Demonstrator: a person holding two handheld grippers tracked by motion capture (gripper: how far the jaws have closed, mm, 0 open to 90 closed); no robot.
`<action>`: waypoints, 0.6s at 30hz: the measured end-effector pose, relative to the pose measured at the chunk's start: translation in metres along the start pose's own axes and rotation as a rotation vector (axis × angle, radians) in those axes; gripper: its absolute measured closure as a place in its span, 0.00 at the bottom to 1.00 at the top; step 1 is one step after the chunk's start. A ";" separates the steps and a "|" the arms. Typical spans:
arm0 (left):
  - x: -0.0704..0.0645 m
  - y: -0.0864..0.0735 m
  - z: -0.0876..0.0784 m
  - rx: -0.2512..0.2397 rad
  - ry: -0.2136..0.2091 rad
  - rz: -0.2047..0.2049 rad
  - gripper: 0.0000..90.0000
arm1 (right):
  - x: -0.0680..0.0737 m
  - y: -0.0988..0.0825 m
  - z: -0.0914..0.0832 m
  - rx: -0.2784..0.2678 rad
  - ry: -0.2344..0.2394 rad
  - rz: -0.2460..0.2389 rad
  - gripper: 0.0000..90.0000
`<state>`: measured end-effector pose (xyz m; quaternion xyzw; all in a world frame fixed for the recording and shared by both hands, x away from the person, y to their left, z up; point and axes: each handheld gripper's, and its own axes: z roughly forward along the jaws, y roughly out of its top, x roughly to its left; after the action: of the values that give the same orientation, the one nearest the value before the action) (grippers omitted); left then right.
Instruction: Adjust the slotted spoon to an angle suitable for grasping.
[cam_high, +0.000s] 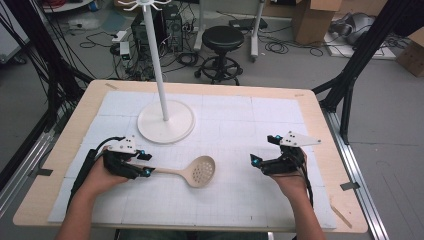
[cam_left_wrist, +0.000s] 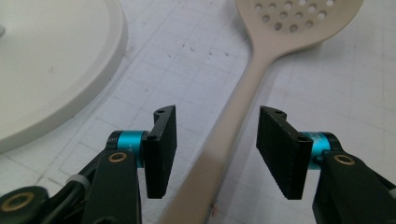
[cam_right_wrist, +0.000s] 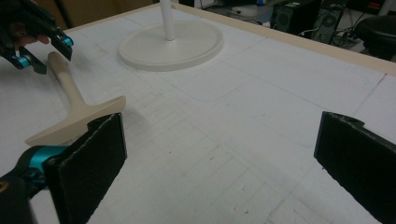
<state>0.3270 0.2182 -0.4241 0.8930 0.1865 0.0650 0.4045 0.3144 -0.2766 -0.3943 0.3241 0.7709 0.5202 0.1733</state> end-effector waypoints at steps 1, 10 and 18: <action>0.000 -0.001 0.002 0.010 -0.002 -0.004 0.54 | 0.000 0.000 0.000 0.000 0.000 -0.001 0.01; -0.001 0.002 0.018 0.106 -0.027 0.049 0.68 | 0.000 0.000 0.000 0.000 0.002 0.003 0.01; -0.006 0.019 0.031 0.160 -0.067 0.122 0.78 | 0.000 0.000 0.000 -0.003 0.001 0.002 0.01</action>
<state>0.3355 0.1829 -0.4298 0.9337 0.1229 0.0446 0.3334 0.3148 -0.2766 -0.3943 0.3242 0.7699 0.5218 0.1730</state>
